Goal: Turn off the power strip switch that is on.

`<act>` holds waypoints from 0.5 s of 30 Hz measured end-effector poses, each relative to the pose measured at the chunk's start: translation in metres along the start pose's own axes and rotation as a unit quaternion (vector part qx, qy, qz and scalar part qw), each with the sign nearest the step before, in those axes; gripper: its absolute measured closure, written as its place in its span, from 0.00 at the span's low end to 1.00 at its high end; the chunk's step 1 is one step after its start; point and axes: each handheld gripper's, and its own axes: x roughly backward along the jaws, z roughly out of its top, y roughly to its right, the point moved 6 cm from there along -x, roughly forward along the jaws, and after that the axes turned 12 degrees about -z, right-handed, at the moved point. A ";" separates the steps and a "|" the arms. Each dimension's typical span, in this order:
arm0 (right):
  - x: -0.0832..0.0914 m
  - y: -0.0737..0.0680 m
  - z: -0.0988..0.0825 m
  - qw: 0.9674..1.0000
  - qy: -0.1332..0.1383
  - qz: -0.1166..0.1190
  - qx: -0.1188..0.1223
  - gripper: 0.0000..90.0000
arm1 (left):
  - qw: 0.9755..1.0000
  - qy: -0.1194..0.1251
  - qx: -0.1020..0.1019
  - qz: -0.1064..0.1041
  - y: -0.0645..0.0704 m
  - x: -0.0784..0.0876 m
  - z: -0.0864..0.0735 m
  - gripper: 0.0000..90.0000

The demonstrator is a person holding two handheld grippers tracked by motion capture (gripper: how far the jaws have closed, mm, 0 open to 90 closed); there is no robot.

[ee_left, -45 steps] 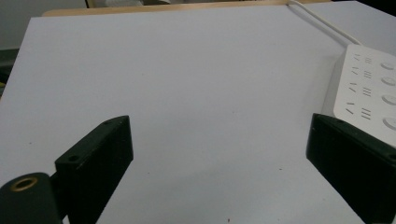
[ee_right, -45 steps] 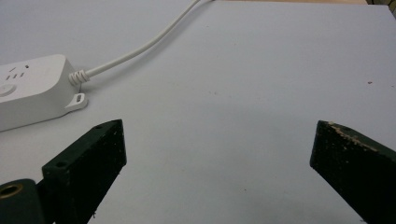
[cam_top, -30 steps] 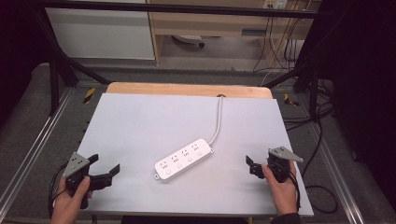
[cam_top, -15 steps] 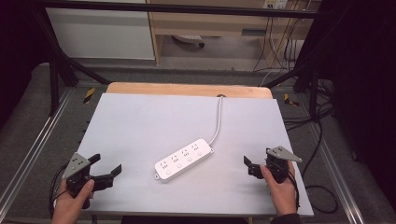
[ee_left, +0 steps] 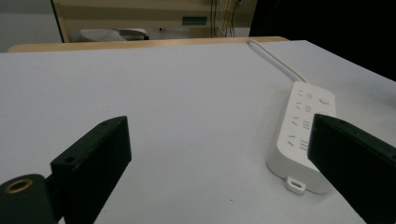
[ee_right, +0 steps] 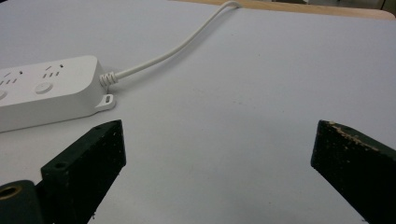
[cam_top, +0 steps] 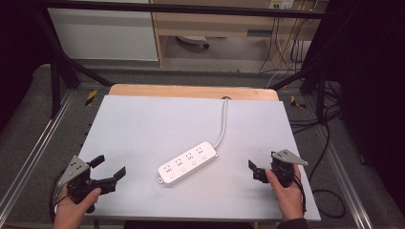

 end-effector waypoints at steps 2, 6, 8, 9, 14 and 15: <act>0.000 -0.001 -0.001 1.000 -0.003 0.000 -0.001 0.04 | 1.000 0.002 0.002 -0.001 0.001 0.000 0.001 0.07; -0.001 -0.002 -0.001 1.000 -0.004 0.002 0.001 0.04 | 1.000 0.008 -0.001 -0.004 0.005 0.000 0.006 0.07; 0.000 -0.003 0.000 1.000 -0.002 0.004 0.002 0.04 | 1.000 0.011 0.002 -0.009 0.007 -0.001 0.008 0.07; 0.000 -0.003 -0.001 1.000 -0.003 0.004 0.002 0.04 | 1.000 0.012 0.003 -0.011 0.008 -0.001 0.010 0.07; 0.000 -0.004 -0.001 1.000 -0.004 0.006 0.003 0.04 | 1.000 0.012 0.003 -0.012 0.012 -0.005 0.018 0.07; 0.000 -0.004 -0.001 1.000 -0.004 0.006 0.003 0.04 | 1.000 0.013 0.002 -0.014 0.014 -0.007 0.020 0.07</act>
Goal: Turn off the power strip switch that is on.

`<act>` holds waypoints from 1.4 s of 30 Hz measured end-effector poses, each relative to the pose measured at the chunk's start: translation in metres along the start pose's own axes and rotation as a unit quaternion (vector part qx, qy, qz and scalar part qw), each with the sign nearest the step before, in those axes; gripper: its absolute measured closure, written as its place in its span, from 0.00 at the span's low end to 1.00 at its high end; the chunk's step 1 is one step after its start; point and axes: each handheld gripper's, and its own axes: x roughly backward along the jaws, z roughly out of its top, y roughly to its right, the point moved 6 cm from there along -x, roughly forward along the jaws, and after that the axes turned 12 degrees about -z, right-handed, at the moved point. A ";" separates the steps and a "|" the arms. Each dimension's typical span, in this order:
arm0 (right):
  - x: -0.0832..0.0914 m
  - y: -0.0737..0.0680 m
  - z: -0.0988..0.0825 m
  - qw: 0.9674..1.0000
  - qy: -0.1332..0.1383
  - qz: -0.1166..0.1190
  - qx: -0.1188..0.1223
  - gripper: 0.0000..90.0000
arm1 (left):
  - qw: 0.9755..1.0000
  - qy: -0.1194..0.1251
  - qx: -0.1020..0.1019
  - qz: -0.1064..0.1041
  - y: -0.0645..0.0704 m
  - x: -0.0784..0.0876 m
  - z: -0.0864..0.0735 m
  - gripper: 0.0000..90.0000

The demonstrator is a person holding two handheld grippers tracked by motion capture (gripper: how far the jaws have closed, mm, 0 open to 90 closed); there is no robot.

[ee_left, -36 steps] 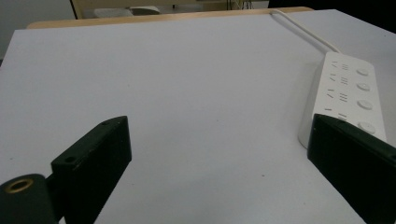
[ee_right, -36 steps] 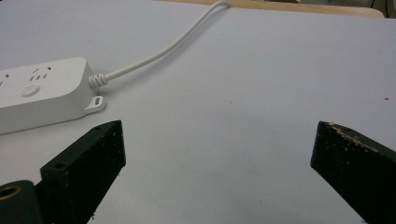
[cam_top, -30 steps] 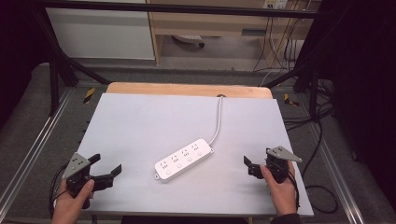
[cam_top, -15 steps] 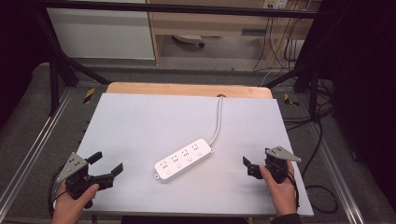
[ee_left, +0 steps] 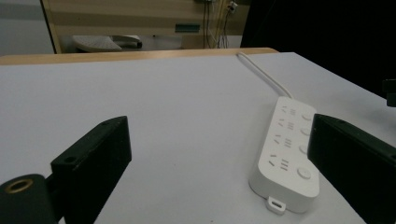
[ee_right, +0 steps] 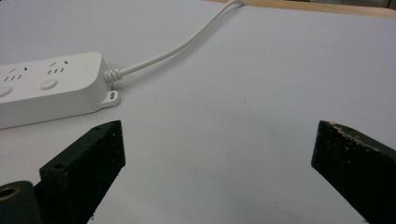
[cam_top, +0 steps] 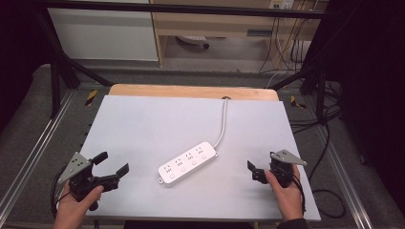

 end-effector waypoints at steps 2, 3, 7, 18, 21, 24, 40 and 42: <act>0.000 0.000 0.000 1.000 -0.001 0.001 -0.001 0.04 | 1.000 -0.001 0.001 -0.006 0.003 -0.004 0.005 0.07; 0.000 -0.001 0.000 1.000 -0.001 0.001 0.000 0.04 | 1.000 -0.001 0.001 -0.009 0.006 -0.006 0.007 0.07; -0.001 -0.002 -0.001 1.000 -0.002 0.004 0.004 0.04 | 1.000 -0.008 -0.007 -0.017 0.013 -0.017 0.012 0.07; -0.003 -0.009 -0.002 1.000 -0.008 0.013 0.013 0.04 | 0.999 -0.008 -0.005 -0.034 0.020 -0.042 0.027 0.10; -0.003 -0.010 -0.002 1.000 -0.007 0.014 0.012 0.04 | 0.999 -0.008 -0.002 -0.039 0.022 -0.048 0.030 0.11; -0.003 -0.009 -0.002 1.000 -0.007 0.013 0.013 0.04 | 0.999 -0.016 -0.005 -0.044 0.024 -0.055 0.031 0.11; -0.001 -0.012 -0.001 1.000 -0.006 0.022 0.011 0.03 | 0.997 -0.047 -0.011 -0.065 0.042 -0.098 0.036 0.08; -0.001 -0.011 0.000 1.000 -0.005 0.023 0.010 0.03 | 0.997 -0.048 -0.013 -0.063 0.044 -0.104 0.037 0.09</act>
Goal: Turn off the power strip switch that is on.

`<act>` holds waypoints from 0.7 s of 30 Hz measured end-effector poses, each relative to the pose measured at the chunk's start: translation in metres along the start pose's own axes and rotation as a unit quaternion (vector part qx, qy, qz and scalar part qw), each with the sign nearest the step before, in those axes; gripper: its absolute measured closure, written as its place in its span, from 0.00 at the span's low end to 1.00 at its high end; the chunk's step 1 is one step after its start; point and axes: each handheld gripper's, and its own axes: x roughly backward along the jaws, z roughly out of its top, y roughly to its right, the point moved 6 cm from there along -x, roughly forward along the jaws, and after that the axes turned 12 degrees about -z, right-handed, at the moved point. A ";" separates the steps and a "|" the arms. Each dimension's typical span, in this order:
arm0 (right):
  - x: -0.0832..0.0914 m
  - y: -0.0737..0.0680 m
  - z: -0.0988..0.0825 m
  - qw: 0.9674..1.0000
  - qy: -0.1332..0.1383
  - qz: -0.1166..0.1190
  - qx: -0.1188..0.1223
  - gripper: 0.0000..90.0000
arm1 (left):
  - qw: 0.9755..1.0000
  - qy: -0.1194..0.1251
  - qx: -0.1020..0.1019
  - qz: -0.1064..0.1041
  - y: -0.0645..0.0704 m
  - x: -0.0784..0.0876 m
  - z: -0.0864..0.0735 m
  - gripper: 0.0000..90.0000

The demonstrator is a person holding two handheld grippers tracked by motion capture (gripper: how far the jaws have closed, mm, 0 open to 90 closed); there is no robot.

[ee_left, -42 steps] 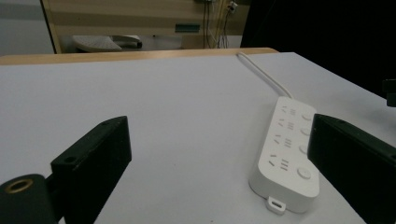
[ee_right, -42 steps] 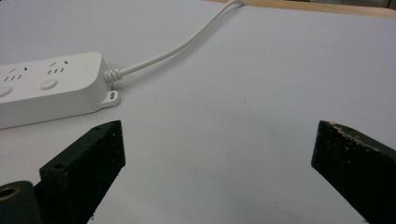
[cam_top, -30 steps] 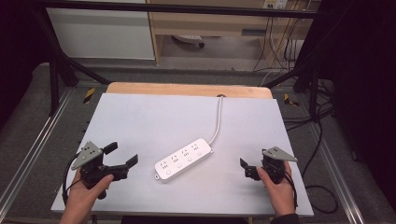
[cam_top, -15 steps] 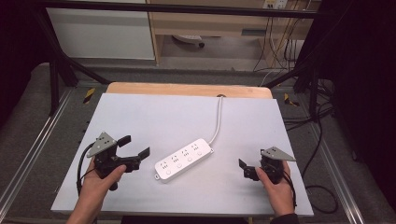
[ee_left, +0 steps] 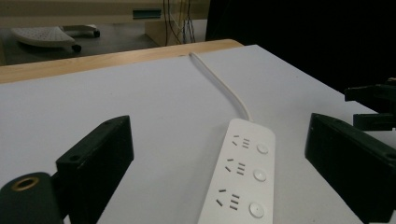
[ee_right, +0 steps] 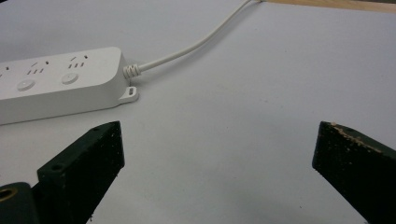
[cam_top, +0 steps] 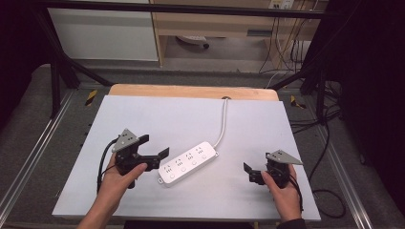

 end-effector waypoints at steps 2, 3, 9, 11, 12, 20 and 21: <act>0.001 0.001 0.000 1.000 0.000 0.002 0.000 0.03 | 1.000 -0.002 0.000 -0.001 0.002 -0.005 0.001 0.11; 0.001 0.001 0.000 1.000 0.000 0.001 -0.001 0.03 | 1.000 -0.003 0.000 -0.001 0.002 -0.008 0.001 0.12; 0.002 0.004 0.000 1.000 0.000 0.002 -0.005 0.03 | 1.000 -0.020 -0.004 -0.012 0.008 -0.023 -0.001 0.22; 0.003 0.005 0.001 1.000 0.002 0.002 -0.006 0.03 | 1.000 -0.022 -0.007 -0.019 0.010 -0.027 -0.001 0.28; 0.003 0.005 0.001 1.000 0.002 0.002 -0.006 0.03 | 0.999 -0.021 -0.008 -0.023 0.012 -0.029 -0.001 0.28; 0.003 0.005 0.001 1.000 0.002 0.003 -0.008 0.03 | 0.999 -0.015 0.000 -0.037 0.015 -0.039 -0.002 0.50; 0.003 0.005 0.001 1.000 0.002 0.003 -0.008 0.03 | 0.999 -0.016 0.002 -0.037 0.015 -0.040 -0.002 0.51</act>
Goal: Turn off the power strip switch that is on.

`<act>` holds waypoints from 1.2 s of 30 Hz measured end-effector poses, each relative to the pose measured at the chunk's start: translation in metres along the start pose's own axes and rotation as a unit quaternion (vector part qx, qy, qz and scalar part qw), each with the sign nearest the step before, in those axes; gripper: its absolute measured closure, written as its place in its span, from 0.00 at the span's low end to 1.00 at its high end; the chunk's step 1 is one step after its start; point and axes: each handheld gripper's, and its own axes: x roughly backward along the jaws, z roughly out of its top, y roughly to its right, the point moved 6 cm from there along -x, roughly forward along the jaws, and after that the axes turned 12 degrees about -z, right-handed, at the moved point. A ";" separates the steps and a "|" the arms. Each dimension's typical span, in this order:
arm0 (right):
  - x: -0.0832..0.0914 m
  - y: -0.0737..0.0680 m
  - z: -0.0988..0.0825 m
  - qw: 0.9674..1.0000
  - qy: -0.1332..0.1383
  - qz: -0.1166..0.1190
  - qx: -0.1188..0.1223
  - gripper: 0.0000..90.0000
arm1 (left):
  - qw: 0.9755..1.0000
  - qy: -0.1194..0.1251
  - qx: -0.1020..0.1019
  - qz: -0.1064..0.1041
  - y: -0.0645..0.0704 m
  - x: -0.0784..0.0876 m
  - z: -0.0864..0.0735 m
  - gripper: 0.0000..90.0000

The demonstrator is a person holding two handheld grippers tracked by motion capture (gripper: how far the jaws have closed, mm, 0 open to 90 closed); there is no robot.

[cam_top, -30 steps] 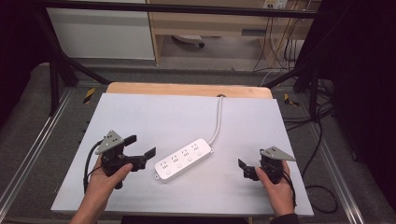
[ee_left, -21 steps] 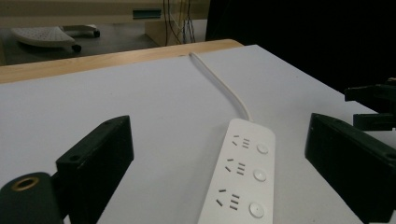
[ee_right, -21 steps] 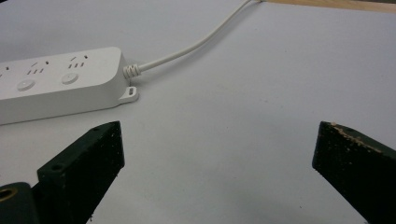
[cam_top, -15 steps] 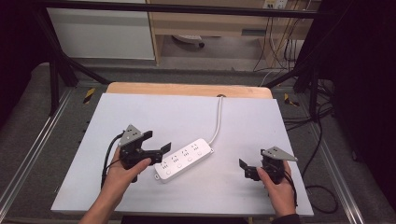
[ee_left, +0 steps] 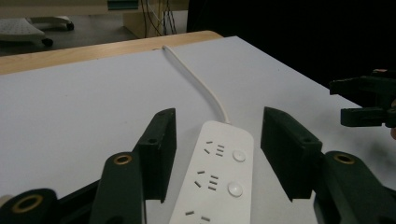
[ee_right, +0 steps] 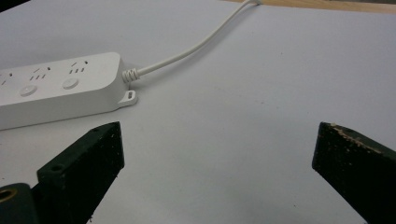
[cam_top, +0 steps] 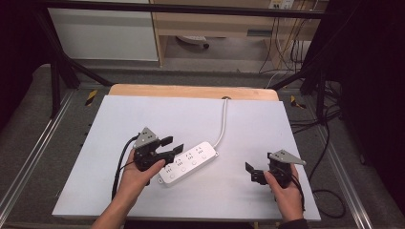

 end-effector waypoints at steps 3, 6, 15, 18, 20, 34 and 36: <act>0.001 -0.001 0.000 1.000 -0.001 0.001 0.000 0.03 | 1.000 -0.009 -0.002 -0.005 0.000 -0.004 -0.002 0.58; 0.001 0.000 0.000 1.000 -0.001 0.001 -0.001 0.03 | 1.000 -0.016 -0.005 -0.008 0.001 -0.009 -0.004 0.64; 0.001 0.000 0.000 1.000 -0.002 0.003 -0.001 0.04 | 0.999 -0.037 0.004 -0.027 -0.001 -0.025 -0.012 0.83; 0.001 0.000 0.000 1.000 -0.002 0.003 -0.004 0.04 | 0.999 -0.042 0.008 -0.032 -0.002 -0.030 -0.015 0.88; 0.001 0.000 0.000 1.000 -0.003 0.004 -0.002 0.04 | 0.998 -0.046 0.010 -0.035 -0.003 -0.032 -0.016 0.94; 0.001 0.000 0.000 1.000 -0.006 0.005 -0.004 0.04 | 0.996 -0.078 0.012 -0.038 -0.003 -0.043 -0.028 1.00; 0.001 0.000 -0.001 1.000 -0.006 0.006 -0.007 0.04 | 0.996 -0.083 0.013 -0.035 -0.003 -0.044 -0.030 1.00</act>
